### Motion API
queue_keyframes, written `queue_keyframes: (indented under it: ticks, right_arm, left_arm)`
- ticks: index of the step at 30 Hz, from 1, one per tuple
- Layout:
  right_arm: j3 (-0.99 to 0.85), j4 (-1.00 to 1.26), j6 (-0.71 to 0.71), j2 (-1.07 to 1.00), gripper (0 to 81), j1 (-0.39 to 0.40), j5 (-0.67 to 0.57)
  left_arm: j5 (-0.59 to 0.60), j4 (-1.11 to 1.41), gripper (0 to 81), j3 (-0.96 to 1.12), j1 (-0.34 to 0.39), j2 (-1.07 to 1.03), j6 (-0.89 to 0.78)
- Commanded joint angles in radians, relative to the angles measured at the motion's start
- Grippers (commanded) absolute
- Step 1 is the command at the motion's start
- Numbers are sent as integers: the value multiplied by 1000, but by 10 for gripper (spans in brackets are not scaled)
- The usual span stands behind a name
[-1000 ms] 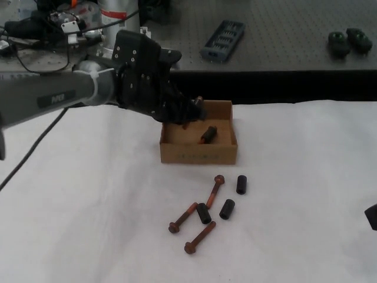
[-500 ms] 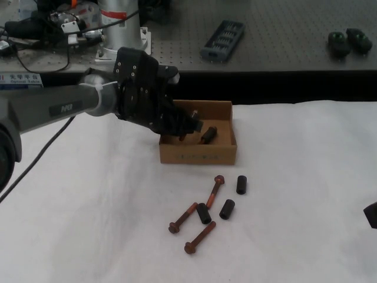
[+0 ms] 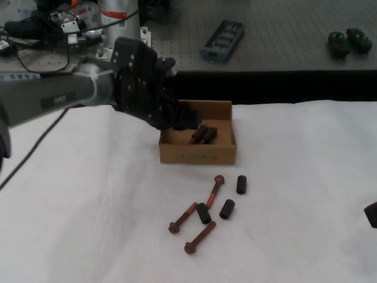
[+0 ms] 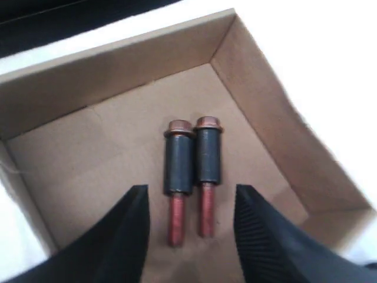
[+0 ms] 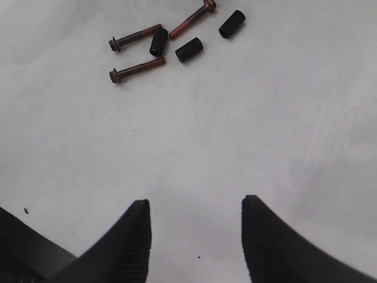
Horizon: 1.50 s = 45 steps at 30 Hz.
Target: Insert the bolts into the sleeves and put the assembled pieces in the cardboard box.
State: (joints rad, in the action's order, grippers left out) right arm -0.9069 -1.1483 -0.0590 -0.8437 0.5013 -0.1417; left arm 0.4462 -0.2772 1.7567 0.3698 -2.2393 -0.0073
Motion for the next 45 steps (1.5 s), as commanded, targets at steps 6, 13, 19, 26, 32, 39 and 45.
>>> queue_keyframes:
  ticks: [6, 13, 19, 26, 32, 39, 45]
  right_arm:
    - [-4, 10, -8, 11, 356, -5, 7]
    - [-4, 10, -8, 11, 356, -5, 7]
    - [-4, 10, -8, 11, 356, -5, 7]
    - [-4, 10, -7, 11, 356, -3, 7]
    - [-4, 15, 122, -4, 356, -3, 5]
    - [-4, 143, 363, -144, 356, 2, -74]
    - [-43, 237, 423, -344, 356, 2, -79]
  left_arm:
    - [74, -357, 5, 11, -2, 179, 112]
    - [36, -543, 7, -92, -2, 342, 210]
    - [29, -528, 7, -352, -2, 566, 211]
    - [30, -454, 7, -675, -2, 880, 156]
    - [30, -417, 7, -855, -2, 1134, 93]
    - [30, -417, 7, -932, -2, 1369, 88]
    - [30, -417, 7, -932, -2, 1479, 88]
